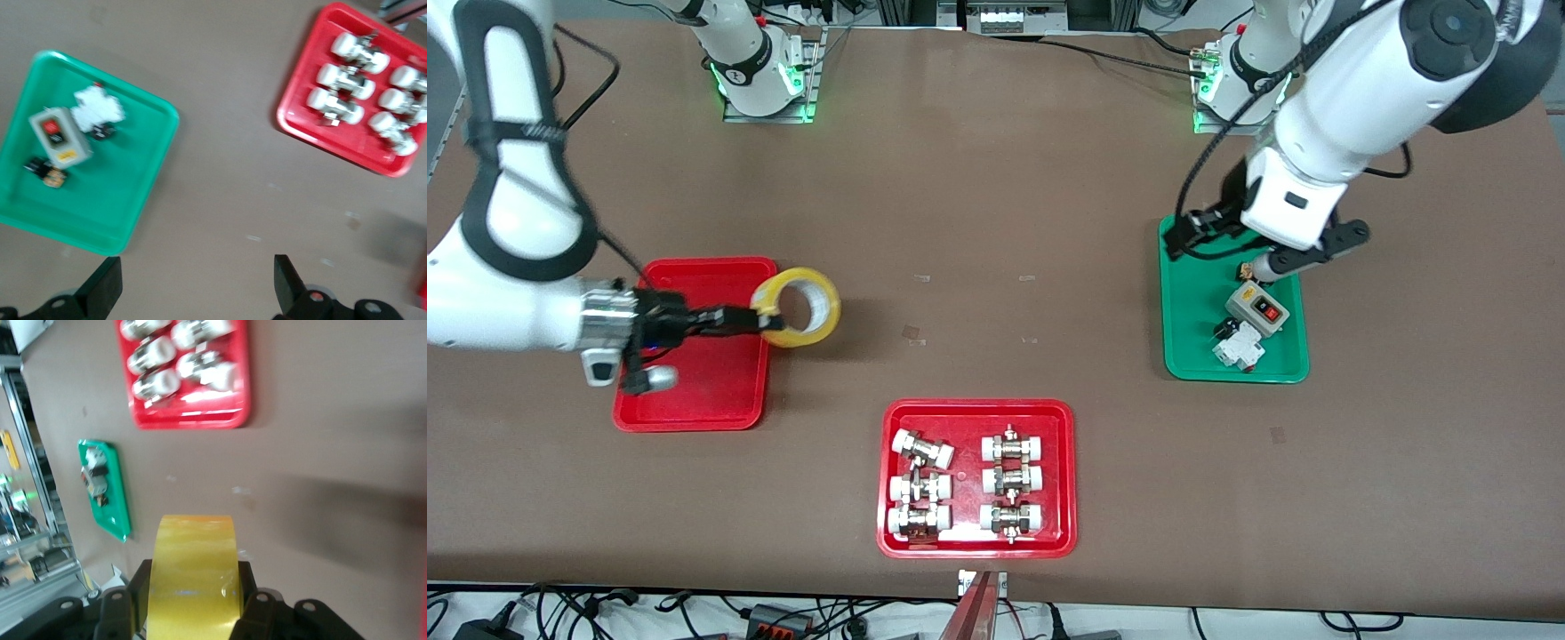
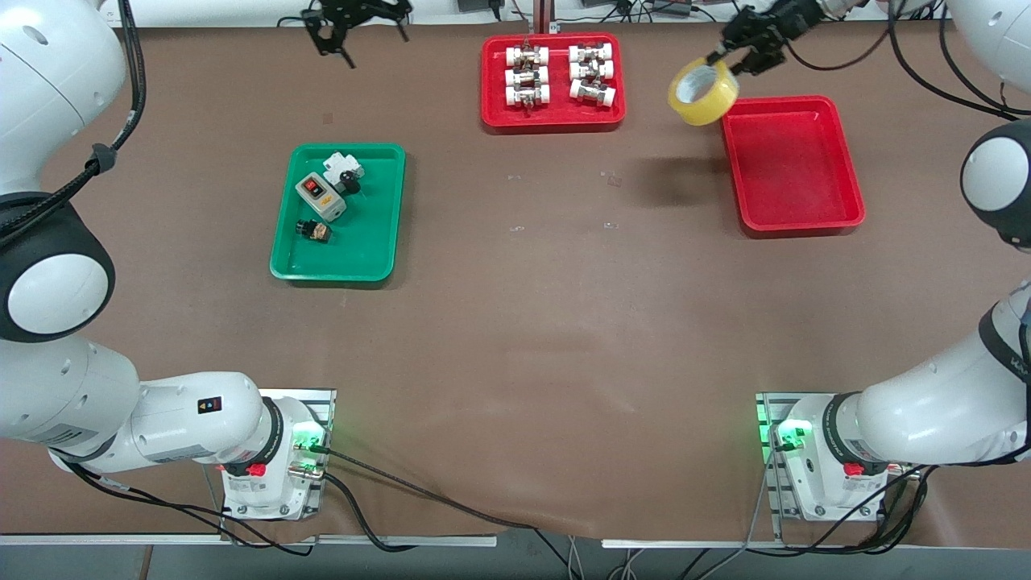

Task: Left arm passes tape to right arm into tray
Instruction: 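Open the left gripper and withdraw while the right gripper carries the tape, then lower the tape into the empty red tray with the right gripper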

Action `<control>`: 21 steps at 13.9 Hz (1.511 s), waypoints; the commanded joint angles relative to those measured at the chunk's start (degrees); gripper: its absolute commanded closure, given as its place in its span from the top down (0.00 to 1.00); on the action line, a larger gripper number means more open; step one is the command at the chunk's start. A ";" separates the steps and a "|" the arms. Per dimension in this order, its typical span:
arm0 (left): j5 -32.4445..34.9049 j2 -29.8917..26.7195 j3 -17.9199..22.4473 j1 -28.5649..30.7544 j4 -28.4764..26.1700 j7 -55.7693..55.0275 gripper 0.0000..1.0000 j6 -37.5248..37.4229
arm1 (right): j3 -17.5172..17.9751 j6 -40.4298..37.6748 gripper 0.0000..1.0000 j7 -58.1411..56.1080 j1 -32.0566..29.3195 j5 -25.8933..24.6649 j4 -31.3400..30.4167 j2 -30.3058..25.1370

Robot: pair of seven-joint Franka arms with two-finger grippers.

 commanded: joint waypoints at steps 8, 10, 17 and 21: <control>1.47 -7.10 24.29 -4.54 -0.04 31.62 1.00 -9.01 | 1.16 -6.41 0.38 -27.78 -20.78 0.71 1.07 11.77; 2.16 -7.98 28.51 -4.54 0.05 37.45 1.00 -10.16 | 1.25 -6.41 0.38 -31.92 -22.45 0.88 1.07 13.97; 5.68 -10.19 24.59 -3.83 -0.92 37.74 1.00 -7.89 | 1.34 -6.15 0.38 -34.31 -22.73 5.72 2.03 16.96; 5.68 -9.75 24.93 -3.83 0.04 38.60 1.00 -9.98 | 1.34 -5.80 0.38 -34.31 -23.34 5.81 3.26 18.72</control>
